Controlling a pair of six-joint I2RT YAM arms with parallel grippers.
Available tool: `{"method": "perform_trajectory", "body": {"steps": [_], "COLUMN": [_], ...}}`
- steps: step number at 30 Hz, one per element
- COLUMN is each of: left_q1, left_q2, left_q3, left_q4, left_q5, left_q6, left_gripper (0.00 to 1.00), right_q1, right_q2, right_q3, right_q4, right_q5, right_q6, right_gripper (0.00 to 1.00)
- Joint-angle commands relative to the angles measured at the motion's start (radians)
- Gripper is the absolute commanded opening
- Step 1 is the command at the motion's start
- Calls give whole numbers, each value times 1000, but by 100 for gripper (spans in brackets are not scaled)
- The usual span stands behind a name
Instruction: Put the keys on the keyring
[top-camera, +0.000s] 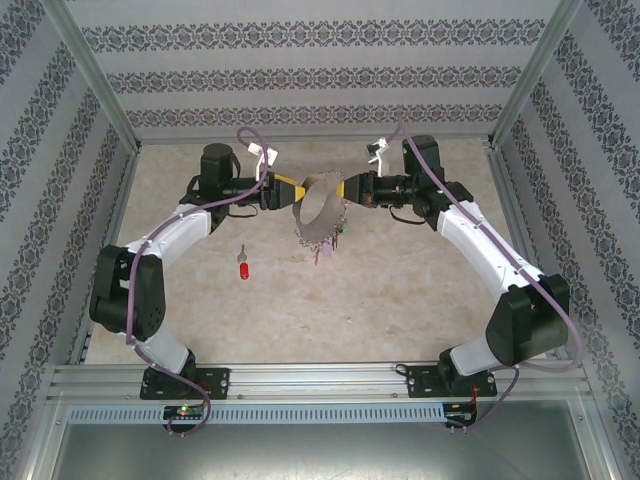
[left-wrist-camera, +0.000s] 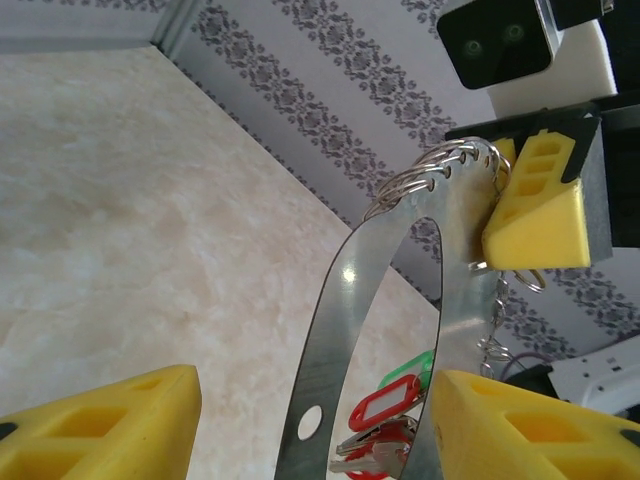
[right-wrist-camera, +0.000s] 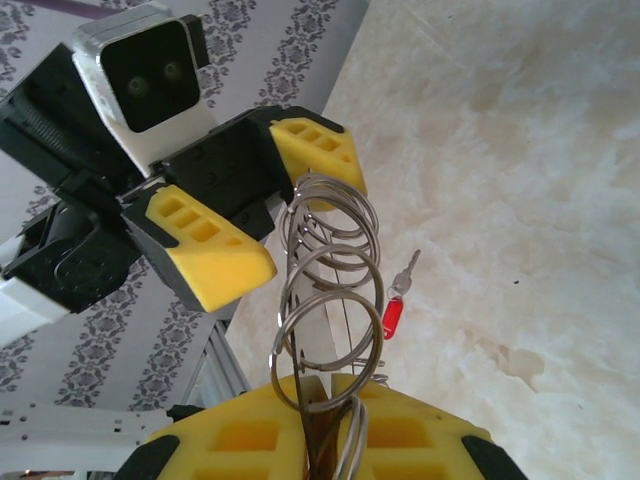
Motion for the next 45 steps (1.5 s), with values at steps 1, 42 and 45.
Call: {"method": "perform_trajectory", "body": {"steps": [1, 42, 45], "left_q1": [1, -34, -47], "left_q2": [14, -481, -527], "left_q3": [42, -128, -155], "left_q4": [-32, 15, 72], "left_q5": [112, -120, -164], "left_q6": [2, 358, 352], "left_gripper": [61, 0, 0], "right_q1": [-5, 0, 127], "right_q2": [-7, -498, -538], "right_q3": [42, -428, -519], "right_q4": [59, 363, 383], "right_q5": [-78, 235, 272], "right_q6": [-17, -616, -866], "right_gripper": [0, 44, 37]}}
